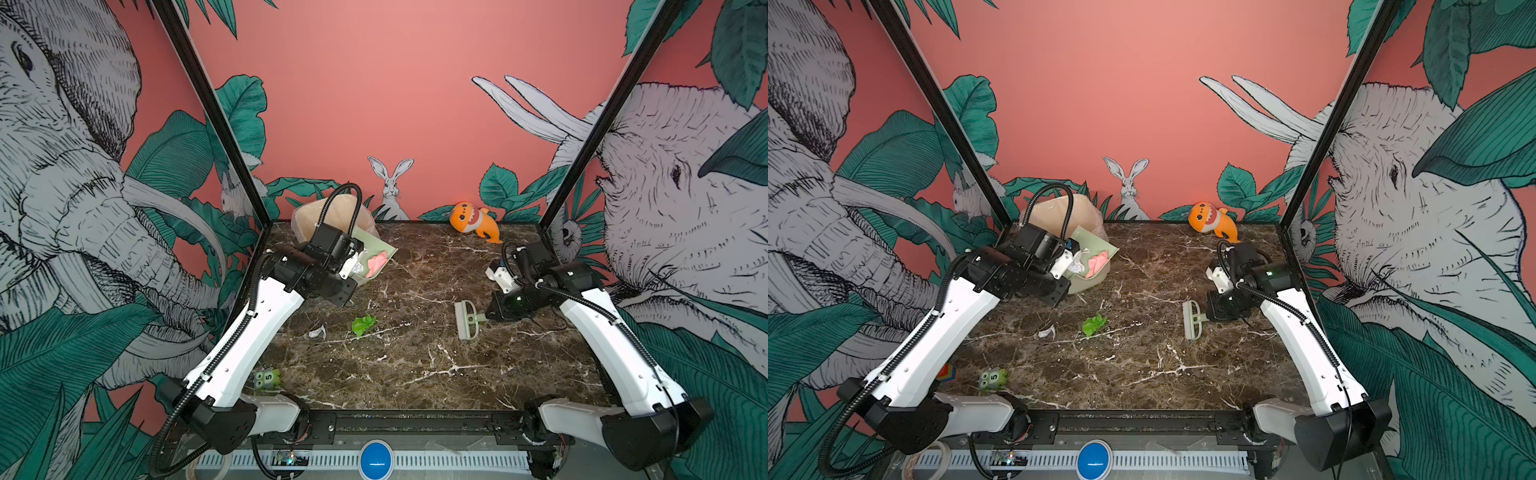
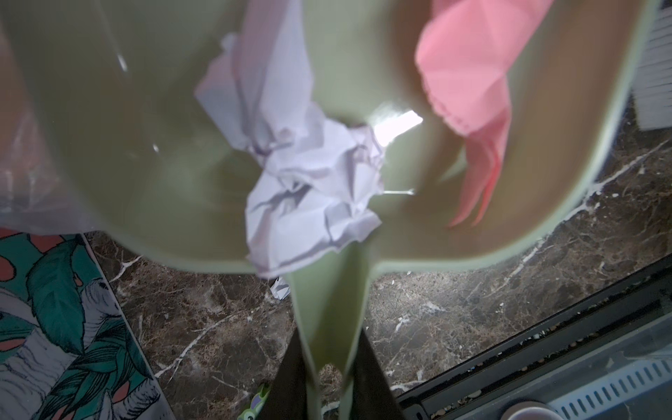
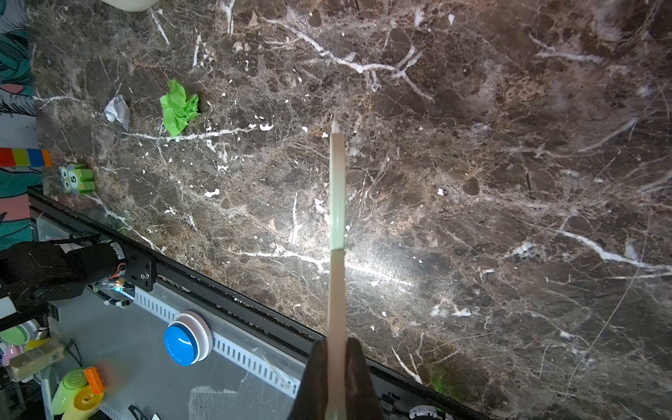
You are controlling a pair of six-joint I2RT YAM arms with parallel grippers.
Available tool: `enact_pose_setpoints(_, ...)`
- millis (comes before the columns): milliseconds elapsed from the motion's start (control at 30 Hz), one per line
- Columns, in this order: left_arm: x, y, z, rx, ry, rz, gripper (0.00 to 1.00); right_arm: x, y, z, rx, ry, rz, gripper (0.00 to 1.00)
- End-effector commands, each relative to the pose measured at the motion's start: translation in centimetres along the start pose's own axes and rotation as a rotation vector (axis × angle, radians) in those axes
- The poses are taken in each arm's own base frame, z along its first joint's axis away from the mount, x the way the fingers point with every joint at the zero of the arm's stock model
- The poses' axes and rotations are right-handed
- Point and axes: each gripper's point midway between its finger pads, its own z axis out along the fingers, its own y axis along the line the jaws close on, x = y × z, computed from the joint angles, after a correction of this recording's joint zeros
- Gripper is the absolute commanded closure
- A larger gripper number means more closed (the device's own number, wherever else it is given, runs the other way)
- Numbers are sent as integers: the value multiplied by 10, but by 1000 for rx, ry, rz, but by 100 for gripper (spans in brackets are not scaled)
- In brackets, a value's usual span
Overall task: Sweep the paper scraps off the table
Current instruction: 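Carry the dustpan with the left gripper over to the bagged bin, then tip the dustpan over the bin with the left gripper to empty it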
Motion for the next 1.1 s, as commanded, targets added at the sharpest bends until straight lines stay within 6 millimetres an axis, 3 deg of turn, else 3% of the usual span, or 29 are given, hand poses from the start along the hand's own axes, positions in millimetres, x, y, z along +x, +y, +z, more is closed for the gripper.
enact_pose_setpoints(0,5,16,-18,-20,-18,-38,85,-1,3,-2,-26,-18,-21,100)
enact_pose_setpoints(533,12,117,-43,-209,-48,-285,85,-1,-2,-3,-43,-9,-16,100)
enact_pose_setpoints(800,-4,155,-38,-332,-25,-278,85,-1,-2,-6,-47,-7,-18,100)
enact_pose_setpoints(1067,-8,193,-37,-500,79,-208,85,1,0,-3,-61,1,-12,100)
